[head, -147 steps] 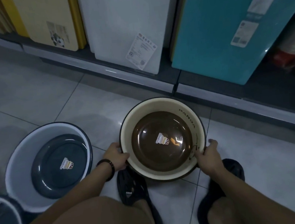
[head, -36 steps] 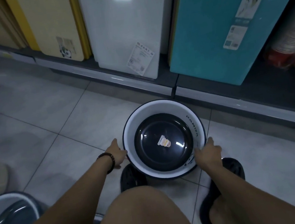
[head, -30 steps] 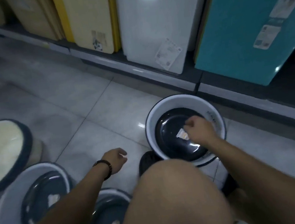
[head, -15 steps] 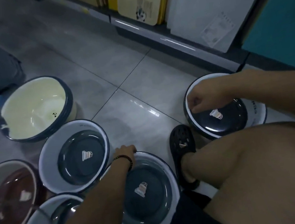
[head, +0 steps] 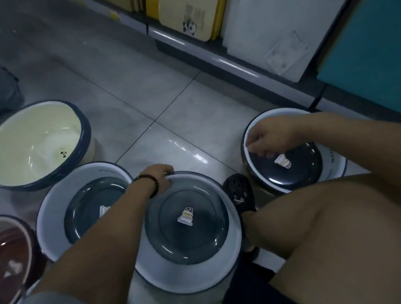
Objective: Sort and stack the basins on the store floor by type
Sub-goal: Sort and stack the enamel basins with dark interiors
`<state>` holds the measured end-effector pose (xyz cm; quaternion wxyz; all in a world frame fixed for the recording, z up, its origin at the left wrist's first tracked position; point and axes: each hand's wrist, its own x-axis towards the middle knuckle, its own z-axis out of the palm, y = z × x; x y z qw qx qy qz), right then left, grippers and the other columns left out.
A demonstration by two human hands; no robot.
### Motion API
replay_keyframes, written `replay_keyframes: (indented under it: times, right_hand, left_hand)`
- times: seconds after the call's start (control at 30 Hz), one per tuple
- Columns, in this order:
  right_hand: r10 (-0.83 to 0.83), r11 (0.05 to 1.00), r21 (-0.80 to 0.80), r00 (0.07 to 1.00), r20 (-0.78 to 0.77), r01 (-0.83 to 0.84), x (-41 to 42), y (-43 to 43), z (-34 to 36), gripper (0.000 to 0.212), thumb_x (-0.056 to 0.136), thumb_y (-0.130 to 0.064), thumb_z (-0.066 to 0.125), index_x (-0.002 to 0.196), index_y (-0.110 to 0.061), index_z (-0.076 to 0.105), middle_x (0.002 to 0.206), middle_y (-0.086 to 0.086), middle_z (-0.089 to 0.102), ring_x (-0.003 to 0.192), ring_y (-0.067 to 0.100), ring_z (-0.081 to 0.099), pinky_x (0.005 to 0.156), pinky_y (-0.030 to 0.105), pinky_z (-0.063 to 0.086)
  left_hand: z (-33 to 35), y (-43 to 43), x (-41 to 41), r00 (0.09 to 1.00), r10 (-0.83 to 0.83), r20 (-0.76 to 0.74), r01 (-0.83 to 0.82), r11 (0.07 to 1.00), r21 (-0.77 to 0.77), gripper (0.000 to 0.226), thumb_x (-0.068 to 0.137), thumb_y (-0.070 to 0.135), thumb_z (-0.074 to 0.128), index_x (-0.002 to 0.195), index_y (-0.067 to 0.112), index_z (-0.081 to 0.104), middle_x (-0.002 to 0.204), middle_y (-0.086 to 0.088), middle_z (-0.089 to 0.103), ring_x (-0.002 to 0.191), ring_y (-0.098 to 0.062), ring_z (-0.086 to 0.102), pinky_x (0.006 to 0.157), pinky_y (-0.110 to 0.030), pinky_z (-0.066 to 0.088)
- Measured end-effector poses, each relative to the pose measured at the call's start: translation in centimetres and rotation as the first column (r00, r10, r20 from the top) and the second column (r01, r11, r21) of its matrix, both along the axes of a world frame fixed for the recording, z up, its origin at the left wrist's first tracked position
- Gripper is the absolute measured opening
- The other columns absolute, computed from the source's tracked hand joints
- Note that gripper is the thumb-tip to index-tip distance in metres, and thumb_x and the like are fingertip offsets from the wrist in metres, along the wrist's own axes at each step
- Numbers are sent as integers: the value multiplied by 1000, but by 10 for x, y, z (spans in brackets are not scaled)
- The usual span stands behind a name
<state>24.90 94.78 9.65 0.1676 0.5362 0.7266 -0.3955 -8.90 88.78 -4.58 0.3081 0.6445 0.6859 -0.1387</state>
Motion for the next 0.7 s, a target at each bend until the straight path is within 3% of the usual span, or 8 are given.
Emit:
replay_keyframes:
  times: [0.1, 0.27, 0.37, 0.43, 0.5, 0.6, 0.7]
  right_hand:
    - [-115, 993, 12, 993, -12, 116, 24, 3, 8, 17, 106, -35, 61, 109, -20, 70, 107, 11, 76, 97, 30, 78, 81, 41, 63]
    - [-332, 943, -50, 938, -100, 329, 63, -5, 23, 35, 101, -48, 66, 121, -19, 67, 121, 12, 71, 103, 28, 74, 87, 44, 63]
    - [-515, 857, -192, 815, -267, 479, 80, -18, 32, 62, 91, -53, 78, 139, -24, 54, 132, 6, 65, 114, 30, 66, 98, 57, 58]
    - [-571, 818, -194, 723, -389, 541, 86, -26, 38, 69, 81, -53, 88, 137, -30, 54, 126, 2, 68, 111, 30, 68, 92, 63, 60]
    - [-589, 741, -16, 638, -496, 671, 94, -27, 44, 55, 83, -45, 88, 129, -28, 63, 115, 4, 75, 102, 31, 73, 86, 61, 63]
    - [-588, 551, 265, 594, -549, 791, 118, -27, 50, 14, 98, -27, 67, 111, -22, 65, 103, 7, 71, 98, 36, 71, 85, 54, 63]
    - [-650, 445, 182, 456, -607, 877, 152, -29, 41, 12, 94, -30, 65, 105, -25, 65, 96, 3, 70, 93, 37, 71, 83, 58, 64]
  left_hand:
    - [36, 19, 10, 1000, 1, -5, -1, 991, 133, 10, 91, 26, 64, 95, 34, 64, 113, -4, 70, 101, -28, 61, 88, -33, 51]
    - [128, 65, 38, 999, -48, 0, 45, 931, 363, 22, 94, 26, 65, 116, 24, 70, 118, -10, 71, 109, -32, 64, 87, -31, 48]
    - [192, 90, 69, 997, -47, 67, 8, 872, 489, 27, 96, 30, 64, 123, 26, 69, 117, -5, 68, 109, -30, 62, 89, -32, 47]
    - [228, 101, 98, 989, -54, 137, -31, 832, 554, 26, 96, 31, 62, 121, 28, 69, 112, 0, 67, 106, -27, 63, 90, -35, 50]
    - [257, 109, 128, 982, -89, 165, -28, 799, 601, 20, 96, 32, 61, 114, 31, 68, 109, -2, 70, 103, -28, 65, 92, -42, 55]
    - [280, 109, 172, 962, -119, 247, -83, 730, 678, 18, 96, 27, 64, 113, 25, 68, 105, -3, 71, 99, -25, 65, 89, -41, 56]
    - [280, 101, 204, 901, -85, 426, -252, 696, 672, 50, 83, 32, 80, 129, 28, 61, 120, 1, 66, 104, -20, 65, 92, -36, 57]
